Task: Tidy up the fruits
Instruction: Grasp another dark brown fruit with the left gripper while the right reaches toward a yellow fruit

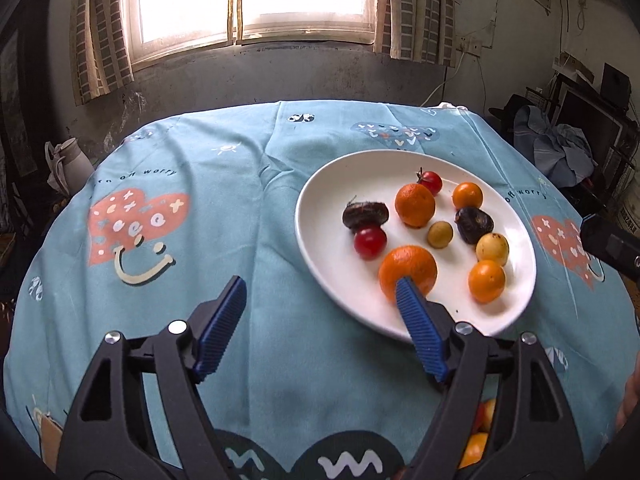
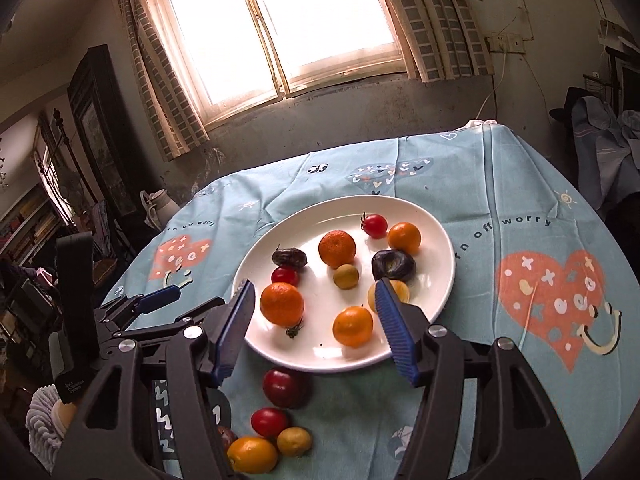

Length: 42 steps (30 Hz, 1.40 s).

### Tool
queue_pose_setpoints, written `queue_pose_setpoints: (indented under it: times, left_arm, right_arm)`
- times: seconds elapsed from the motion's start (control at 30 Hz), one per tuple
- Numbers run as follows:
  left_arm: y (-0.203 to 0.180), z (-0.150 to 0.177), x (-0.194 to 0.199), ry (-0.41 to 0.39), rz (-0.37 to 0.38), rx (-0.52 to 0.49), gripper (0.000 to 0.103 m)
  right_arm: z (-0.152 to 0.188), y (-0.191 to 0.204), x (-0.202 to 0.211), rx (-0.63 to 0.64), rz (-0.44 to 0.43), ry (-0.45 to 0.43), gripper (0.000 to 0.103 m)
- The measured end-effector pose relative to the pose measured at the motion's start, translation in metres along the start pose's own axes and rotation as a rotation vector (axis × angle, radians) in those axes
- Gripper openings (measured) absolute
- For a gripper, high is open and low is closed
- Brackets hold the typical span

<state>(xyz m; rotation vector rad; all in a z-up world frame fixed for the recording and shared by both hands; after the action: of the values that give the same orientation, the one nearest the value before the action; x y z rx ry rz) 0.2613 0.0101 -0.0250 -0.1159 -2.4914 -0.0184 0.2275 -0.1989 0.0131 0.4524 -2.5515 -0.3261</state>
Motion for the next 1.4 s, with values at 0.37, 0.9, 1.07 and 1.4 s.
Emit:
queue_pose_setpoints:
  times: [0.37, 0.9, 1.07, 1.4]
  left_arm:
    - [-0.019, 0.095, 0.062, 0.038, 0.040, -0.179, 0.086]
    - [-0.029, 0.100, 0.050, 0.112, 0.158, -0.157, 0.094]
    - [0.011, 0.093, 0.047, 0.102, -0.032, -0.121, 0.097]
    - [-0.009, 0.090, 0.046, 0.024, -0.068, -0.258, 0.095]
  right_arm:
    - [0.054, -0.018, 0.023, -0.062, 0.015, 0.076, 0.063]
    - [0.054, -0.022, 0.022, -0.081, 0.030, 0.082, 0.063]
    - [0.053, -0.025, 0.024, -0.096, 0.029, 0.075, 0.063]
    - [0.055, -0.018, 0.023, -0.076, 0.011, 0.088, 0.063]
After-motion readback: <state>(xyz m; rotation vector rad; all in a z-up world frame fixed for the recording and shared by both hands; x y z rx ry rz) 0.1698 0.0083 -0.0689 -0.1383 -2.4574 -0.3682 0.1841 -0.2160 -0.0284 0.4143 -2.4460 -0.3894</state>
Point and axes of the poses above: each gripper's, at about its wrist camera, not at the fingertips, and x roughly against the way its jaws point, y to its left, z to its underside, the point moved 4 cm from there along -x, roughly the way its jaws point, and after that the axes turned 6 degrees about -y, right-handed, at the moved point
